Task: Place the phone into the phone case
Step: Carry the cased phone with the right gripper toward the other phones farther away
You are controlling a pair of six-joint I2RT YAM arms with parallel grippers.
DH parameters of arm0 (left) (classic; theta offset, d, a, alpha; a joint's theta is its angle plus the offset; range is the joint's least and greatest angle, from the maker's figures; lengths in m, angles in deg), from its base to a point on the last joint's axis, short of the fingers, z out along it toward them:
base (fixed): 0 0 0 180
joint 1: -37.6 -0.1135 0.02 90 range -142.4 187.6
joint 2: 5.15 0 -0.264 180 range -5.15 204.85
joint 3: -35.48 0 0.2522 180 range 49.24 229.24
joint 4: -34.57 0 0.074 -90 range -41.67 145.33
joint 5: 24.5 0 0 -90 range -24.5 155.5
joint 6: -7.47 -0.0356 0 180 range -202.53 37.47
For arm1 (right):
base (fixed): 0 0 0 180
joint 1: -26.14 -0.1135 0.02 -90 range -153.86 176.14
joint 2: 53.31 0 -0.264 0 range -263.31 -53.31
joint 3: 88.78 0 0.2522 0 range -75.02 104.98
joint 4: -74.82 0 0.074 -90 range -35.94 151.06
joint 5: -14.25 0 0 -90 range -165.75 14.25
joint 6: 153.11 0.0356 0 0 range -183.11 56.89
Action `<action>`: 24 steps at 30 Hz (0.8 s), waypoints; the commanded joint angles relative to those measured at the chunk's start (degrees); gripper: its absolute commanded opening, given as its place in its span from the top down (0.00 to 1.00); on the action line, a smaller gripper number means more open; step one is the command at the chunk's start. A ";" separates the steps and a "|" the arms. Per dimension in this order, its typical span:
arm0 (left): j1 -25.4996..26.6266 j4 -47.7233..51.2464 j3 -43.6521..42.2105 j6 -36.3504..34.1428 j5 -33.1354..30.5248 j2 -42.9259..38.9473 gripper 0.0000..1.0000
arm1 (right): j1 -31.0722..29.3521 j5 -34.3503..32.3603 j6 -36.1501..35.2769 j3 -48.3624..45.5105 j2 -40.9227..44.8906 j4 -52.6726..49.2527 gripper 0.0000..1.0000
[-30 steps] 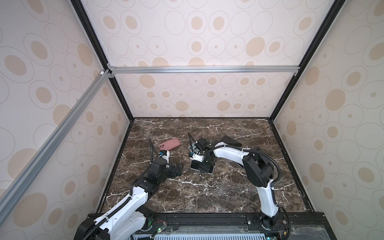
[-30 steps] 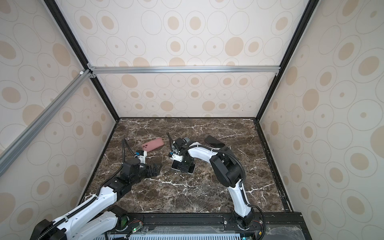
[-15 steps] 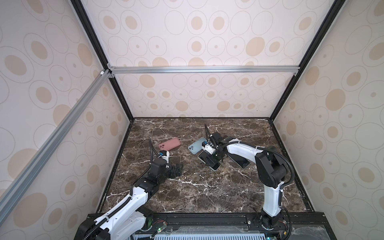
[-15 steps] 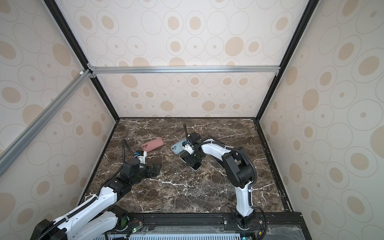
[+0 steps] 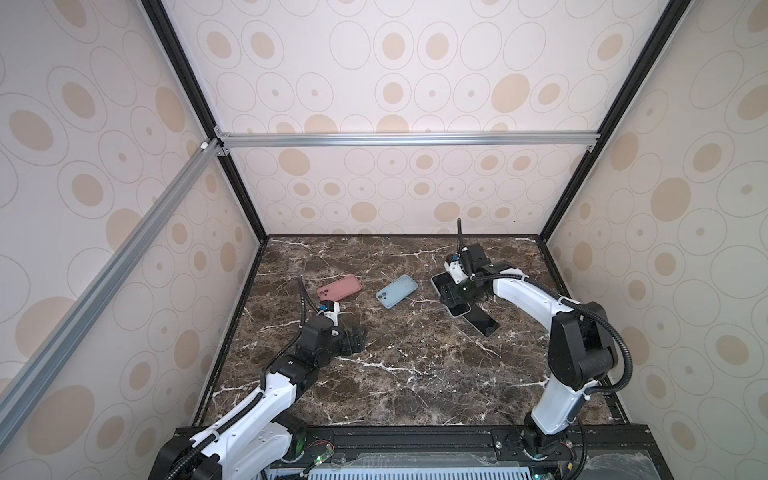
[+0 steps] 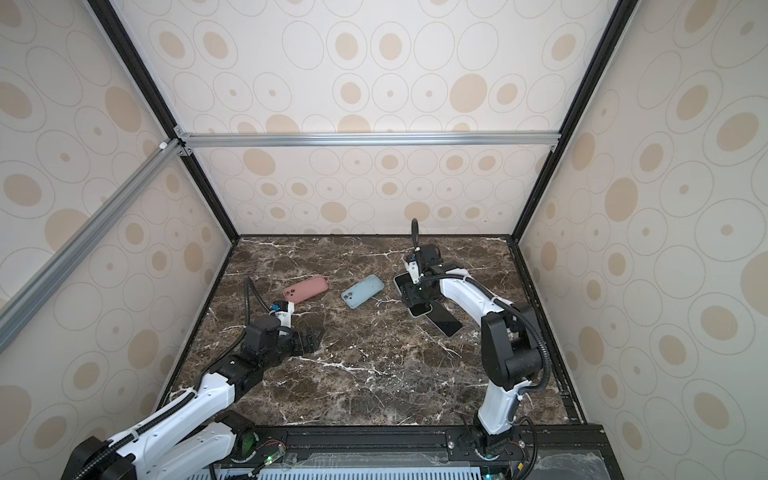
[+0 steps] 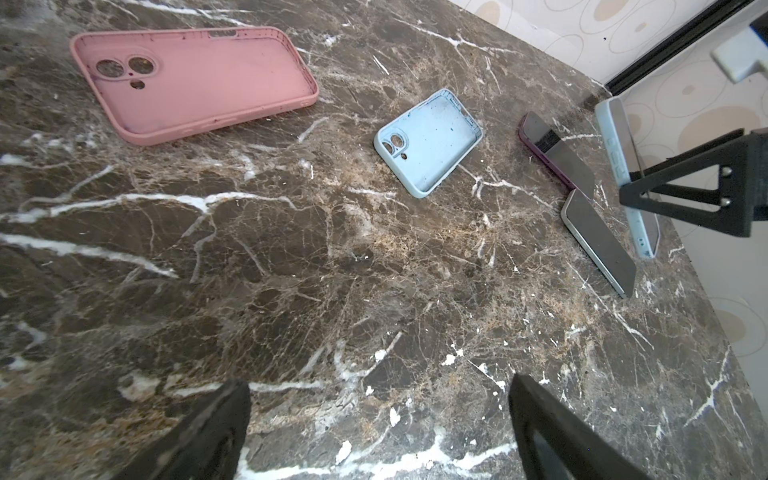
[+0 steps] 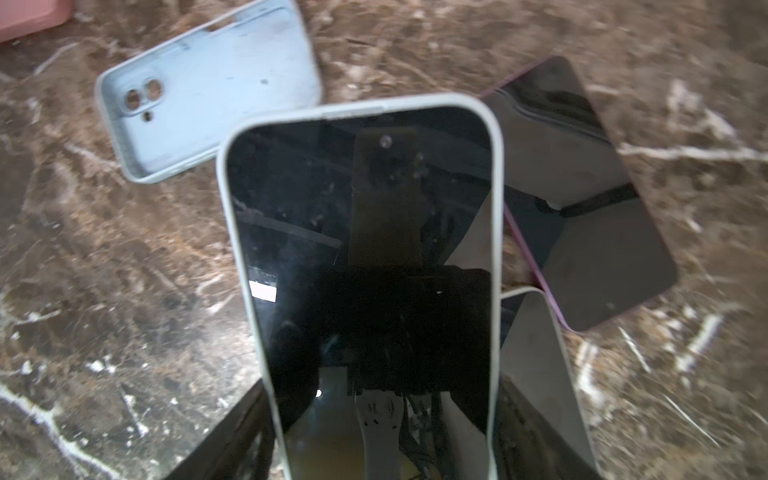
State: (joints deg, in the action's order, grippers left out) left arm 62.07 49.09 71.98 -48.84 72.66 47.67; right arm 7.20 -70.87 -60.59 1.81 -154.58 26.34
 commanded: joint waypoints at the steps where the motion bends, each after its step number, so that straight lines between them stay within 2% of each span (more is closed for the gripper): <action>1: -0.43 -0.27 -0.15 -1.09 0.40 -1.05 0.03 | 2.58 -2.80 2.73 -0.70 2.91 -0.14 0.95; 10: -0.41 -0.21 -0.23 -1.00 0.58 -1.59 0.03 | 11.27 -4.75 4.08 -0.18 3.03 -1.77 0.95; 24: -0.45 -0.75 -1.65 -1.17 0.30 -4.39 0.02 | 19.13 -8.22 2.30 3.80 -3.76 -3.33 0.95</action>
State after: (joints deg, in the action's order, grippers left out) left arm 62.07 49.07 70.41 -49.03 73.12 43.95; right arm 25.08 -77.60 -57.37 3.34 -156.81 23.71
